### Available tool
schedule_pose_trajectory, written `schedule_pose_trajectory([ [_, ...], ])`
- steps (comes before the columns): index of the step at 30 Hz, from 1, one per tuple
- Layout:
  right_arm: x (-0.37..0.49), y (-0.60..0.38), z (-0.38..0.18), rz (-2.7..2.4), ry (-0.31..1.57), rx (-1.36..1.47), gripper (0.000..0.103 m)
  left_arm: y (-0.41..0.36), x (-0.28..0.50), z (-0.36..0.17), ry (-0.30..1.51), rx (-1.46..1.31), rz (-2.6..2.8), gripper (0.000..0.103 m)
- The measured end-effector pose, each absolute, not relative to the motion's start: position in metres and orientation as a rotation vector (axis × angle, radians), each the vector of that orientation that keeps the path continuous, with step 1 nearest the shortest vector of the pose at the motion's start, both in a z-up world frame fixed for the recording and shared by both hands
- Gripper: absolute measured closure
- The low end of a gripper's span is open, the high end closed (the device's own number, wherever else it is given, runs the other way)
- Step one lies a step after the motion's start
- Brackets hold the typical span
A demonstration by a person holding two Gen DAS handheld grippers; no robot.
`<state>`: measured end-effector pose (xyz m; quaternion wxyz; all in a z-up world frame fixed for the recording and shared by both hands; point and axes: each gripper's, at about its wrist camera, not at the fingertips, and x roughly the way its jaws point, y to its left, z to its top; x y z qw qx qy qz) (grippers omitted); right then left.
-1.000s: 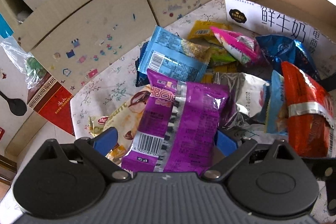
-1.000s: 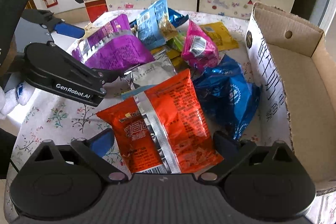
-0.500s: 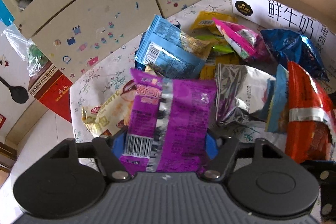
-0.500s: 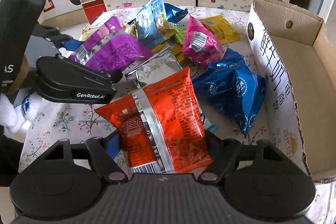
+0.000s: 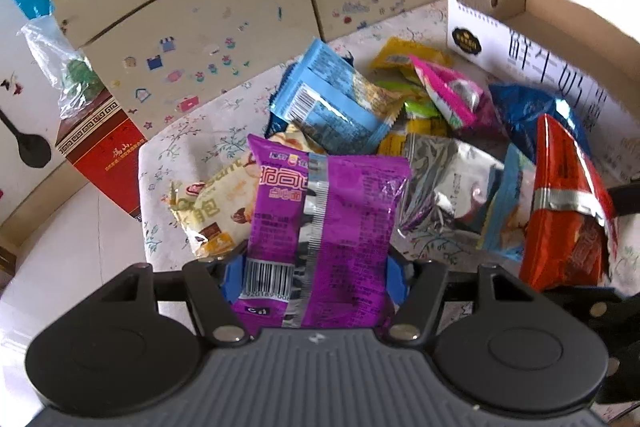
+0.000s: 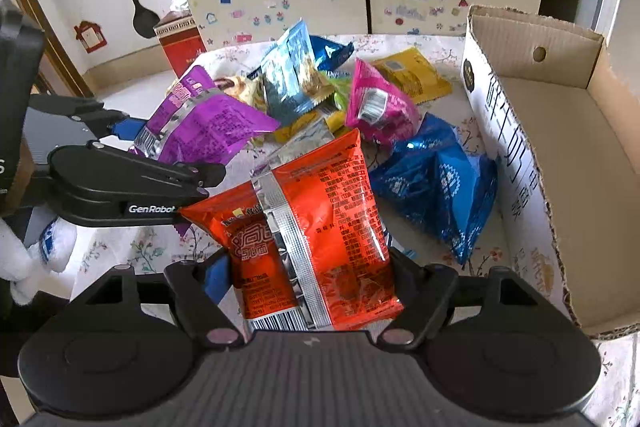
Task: Organize snacks
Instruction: 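Lift the purple packet with the left gripper while the right lifts the red packet toward the box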
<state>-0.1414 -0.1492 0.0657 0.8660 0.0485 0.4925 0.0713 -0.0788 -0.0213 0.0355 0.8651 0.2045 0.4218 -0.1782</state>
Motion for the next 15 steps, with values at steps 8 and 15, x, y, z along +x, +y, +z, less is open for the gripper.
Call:
schedule_pose_trajectory([
  [8, -0.141, -0.157, 0.078, 0.139, 0.982, 0.128, 0.021, -0.022, -0.080, 0.047, 0.872, 0.382, -0.374, 0.038],
  [15, -0.142, -0.163, 0.086, 0.107, 0.946, 0.150, 0.021, -0.031, -0.082, 0.059, 0.848, 0.347, -0.386, 0.038],
])
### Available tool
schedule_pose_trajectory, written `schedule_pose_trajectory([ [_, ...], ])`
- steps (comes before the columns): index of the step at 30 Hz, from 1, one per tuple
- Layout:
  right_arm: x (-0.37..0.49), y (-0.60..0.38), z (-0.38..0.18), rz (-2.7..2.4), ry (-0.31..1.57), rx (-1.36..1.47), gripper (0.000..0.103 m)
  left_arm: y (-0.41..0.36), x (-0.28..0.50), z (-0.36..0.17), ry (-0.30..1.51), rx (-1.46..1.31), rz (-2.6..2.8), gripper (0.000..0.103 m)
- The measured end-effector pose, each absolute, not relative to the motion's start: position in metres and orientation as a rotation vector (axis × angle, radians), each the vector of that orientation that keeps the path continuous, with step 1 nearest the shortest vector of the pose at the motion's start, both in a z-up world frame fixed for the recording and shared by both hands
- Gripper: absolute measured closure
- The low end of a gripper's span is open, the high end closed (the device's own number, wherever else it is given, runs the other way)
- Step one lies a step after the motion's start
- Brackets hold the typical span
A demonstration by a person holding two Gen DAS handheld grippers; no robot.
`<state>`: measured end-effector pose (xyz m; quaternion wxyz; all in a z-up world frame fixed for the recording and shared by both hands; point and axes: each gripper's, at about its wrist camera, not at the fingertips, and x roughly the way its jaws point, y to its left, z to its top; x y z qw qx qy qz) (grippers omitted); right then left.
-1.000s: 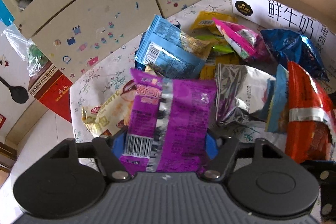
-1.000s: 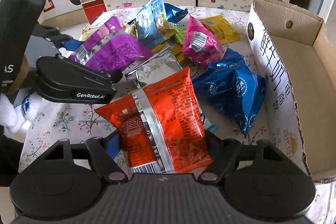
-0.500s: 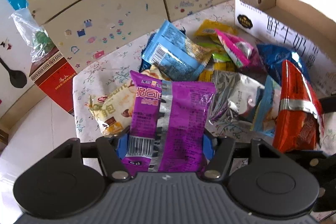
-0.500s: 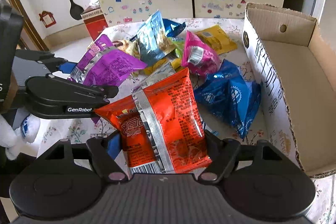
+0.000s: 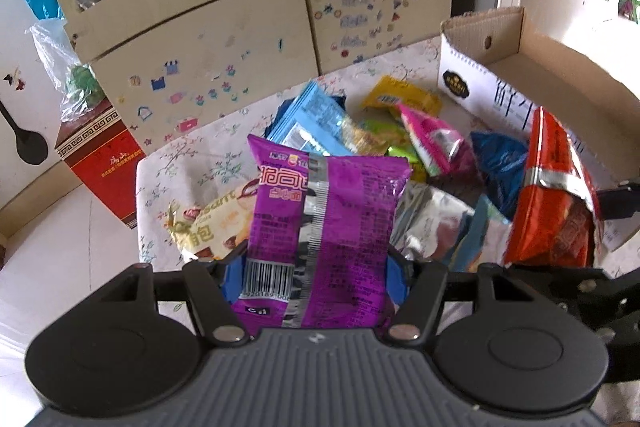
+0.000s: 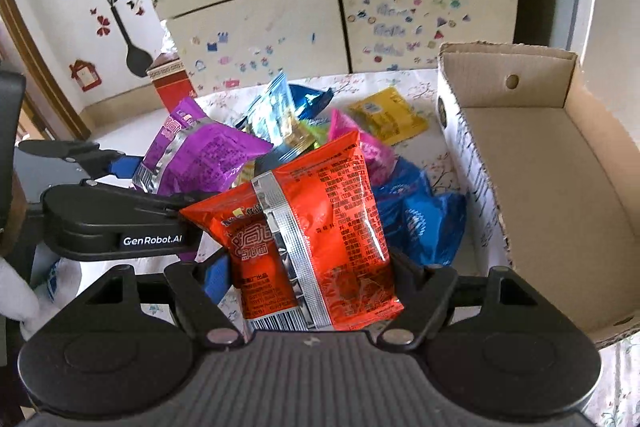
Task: Organize snacks
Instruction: 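Lift the purple packet with the left gripper while the right lifts the red packet toward the box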
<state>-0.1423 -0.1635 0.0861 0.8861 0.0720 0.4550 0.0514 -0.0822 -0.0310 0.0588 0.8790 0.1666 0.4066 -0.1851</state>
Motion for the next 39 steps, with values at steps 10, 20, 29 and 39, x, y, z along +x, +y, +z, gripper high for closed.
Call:
schedule_pose_trajectory([
  [10, -0.146, -0.181, 0.102, 0.058, 0.891, 0.196, 0.021, -0.041, -0.085, 0.080, 0.798, 0.278, -0.399, 0.038],
  [20, -0.149, -0.204, 0.115, -0.016, 0.848, 0.253, 0.021, -0.063, -0.087, 0.096, 0.757, 0.225, -0.437, 0.038],
  [29, -0.158, -0.239, 0.137, -0.121, 0.772, 0.343, 0.021, -0.087, -0.086, 0.103, 0.734, 0.171, -0.480, 0.038],
  [39, -0.170, -0.291, 0.149, -0.338, 0.706, 0.463, 0.021, -0.127, -0.089, 0.110, 0.723, 0.099, -0.582, 0.038],
])
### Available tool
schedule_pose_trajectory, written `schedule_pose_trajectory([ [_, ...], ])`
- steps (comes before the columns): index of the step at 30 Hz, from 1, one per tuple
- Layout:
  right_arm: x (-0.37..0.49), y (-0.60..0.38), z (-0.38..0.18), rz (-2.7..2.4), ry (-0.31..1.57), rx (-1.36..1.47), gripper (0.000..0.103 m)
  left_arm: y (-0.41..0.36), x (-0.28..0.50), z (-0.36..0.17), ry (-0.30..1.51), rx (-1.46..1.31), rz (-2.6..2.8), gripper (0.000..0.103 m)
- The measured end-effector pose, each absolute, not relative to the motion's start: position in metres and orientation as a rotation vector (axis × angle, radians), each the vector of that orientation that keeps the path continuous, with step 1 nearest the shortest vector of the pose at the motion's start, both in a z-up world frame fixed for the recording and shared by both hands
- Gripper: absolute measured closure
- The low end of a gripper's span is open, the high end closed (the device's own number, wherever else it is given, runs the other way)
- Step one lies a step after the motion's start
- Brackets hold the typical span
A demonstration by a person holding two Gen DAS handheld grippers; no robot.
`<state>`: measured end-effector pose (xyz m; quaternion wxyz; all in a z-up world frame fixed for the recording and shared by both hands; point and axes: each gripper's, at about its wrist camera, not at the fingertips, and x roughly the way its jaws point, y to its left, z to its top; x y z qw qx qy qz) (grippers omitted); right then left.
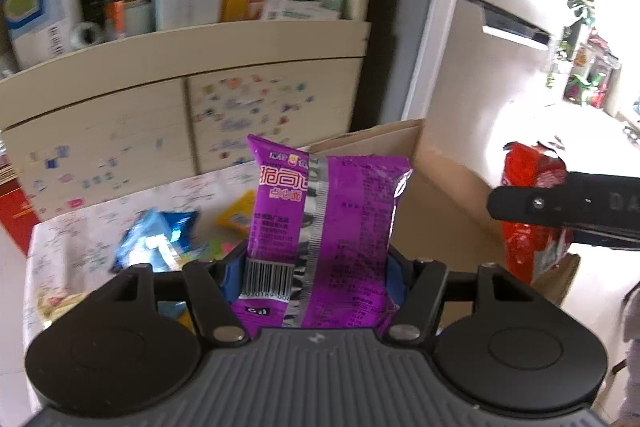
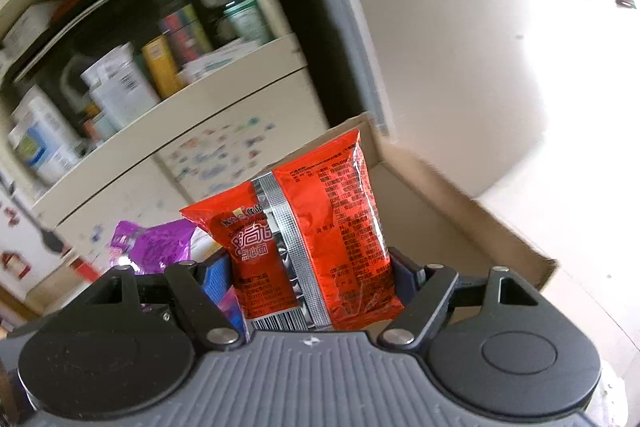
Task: Organize snacks
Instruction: 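Lift the purple packet with the left gripper while the right lifts the red packet toward the box, then lower the purple packet into the box and open the left gripper while the right releases the red packet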
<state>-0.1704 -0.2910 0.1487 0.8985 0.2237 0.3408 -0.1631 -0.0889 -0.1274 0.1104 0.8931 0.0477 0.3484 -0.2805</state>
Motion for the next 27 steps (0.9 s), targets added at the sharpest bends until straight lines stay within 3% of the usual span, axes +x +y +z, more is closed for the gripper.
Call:
schedule_pose_trajectory([
  [17, -0.182, -0.326, 0.141, -0.553, 0.686, 0.556, 0.019, -0.202, -0.099, 0.086, 0.771, 0.084, -0.754, 0.038],
  [21, -0.183, -0.332, 0.138, -0.587, 0.680, 0.577, 0.012, -0.207, -0.102, 0.084, 0.768, 0.082, -0.765, 0.014],
  [27, -0.183, -0.328, 0.140, -0.547, 0.677, 0.575, 0.011, -0.192, -0.098, 0.099, 0.750, 0.063, -0.751, 0.011],
])
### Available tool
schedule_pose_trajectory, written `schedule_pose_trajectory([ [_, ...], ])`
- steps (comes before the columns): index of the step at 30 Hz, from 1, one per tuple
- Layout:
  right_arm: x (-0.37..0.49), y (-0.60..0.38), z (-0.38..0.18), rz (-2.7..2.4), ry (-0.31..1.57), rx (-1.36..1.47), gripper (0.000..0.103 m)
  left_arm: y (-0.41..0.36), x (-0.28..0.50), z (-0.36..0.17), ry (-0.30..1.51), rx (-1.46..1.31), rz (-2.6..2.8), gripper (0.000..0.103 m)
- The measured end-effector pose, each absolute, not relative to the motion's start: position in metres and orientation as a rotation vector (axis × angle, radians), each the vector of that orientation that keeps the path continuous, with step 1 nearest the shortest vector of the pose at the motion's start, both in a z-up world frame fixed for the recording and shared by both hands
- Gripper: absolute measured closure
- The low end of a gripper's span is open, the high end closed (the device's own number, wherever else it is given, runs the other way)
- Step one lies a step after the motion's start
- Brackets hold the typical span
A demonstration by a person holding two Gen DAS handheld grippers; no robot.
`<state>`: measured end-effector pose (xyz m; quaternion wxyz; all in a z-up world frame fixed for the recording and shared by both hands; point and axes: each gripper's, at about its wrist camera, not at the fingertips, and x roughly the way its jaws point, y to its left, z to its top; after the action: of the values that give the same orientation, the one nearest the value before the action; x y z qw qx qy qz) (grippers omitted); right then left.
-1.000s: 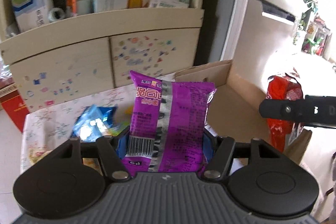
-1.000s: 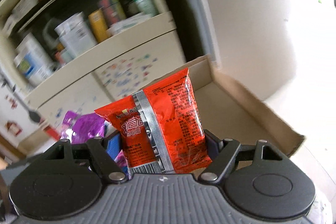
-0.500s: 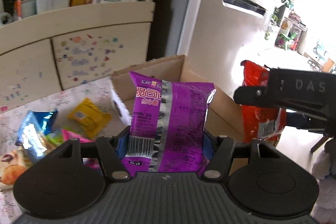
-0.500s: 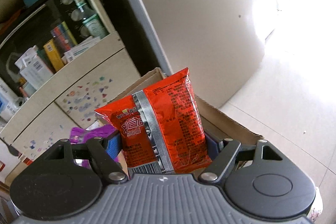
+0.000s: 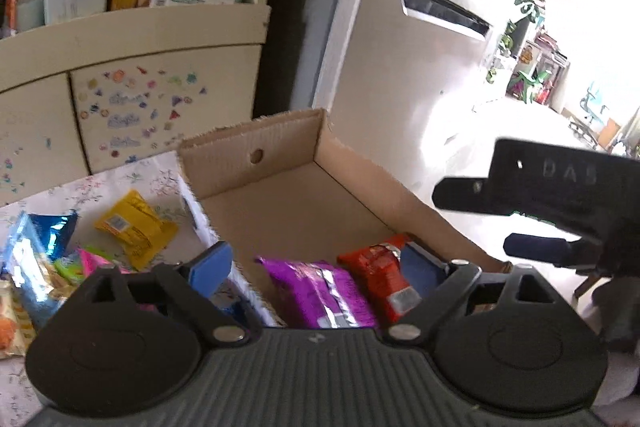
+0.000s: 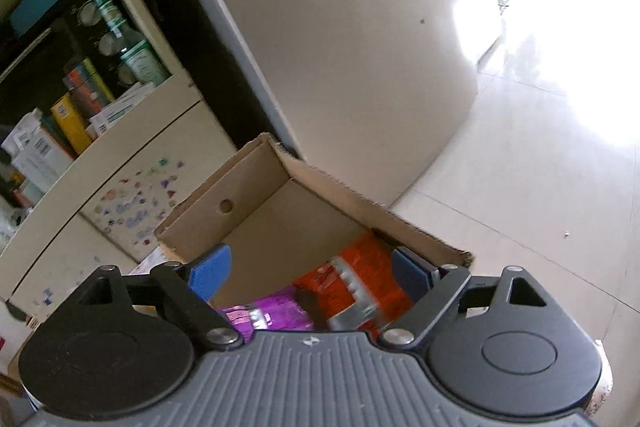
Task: Organize snacks
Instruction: 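Lower the purple packet into the box and open the left gripper while the right releases the red packet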
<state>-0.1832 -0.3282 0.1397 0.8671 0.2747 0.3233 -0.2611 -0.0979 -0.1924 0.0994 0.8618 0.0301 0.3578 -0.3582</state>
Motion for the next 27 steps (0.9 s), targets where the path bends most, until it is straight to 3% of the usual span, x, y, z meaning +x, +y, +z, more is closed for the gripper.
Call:
schedule_pose_trajectory([
  [16, -0.161, -0.281, 0.138, -0.238, 0.719, 0.505, 0.011, -0.105, -0.076, 0.119, 0.758, 0.076, -0.589, 0.009],
  [27, -0.148, -0.257, 0.124, -0.066, 0.808, 0.601, 0.011, -0.065, -0.080, 0.096, 0.830, 0.153, -0.556, 0.009],
])
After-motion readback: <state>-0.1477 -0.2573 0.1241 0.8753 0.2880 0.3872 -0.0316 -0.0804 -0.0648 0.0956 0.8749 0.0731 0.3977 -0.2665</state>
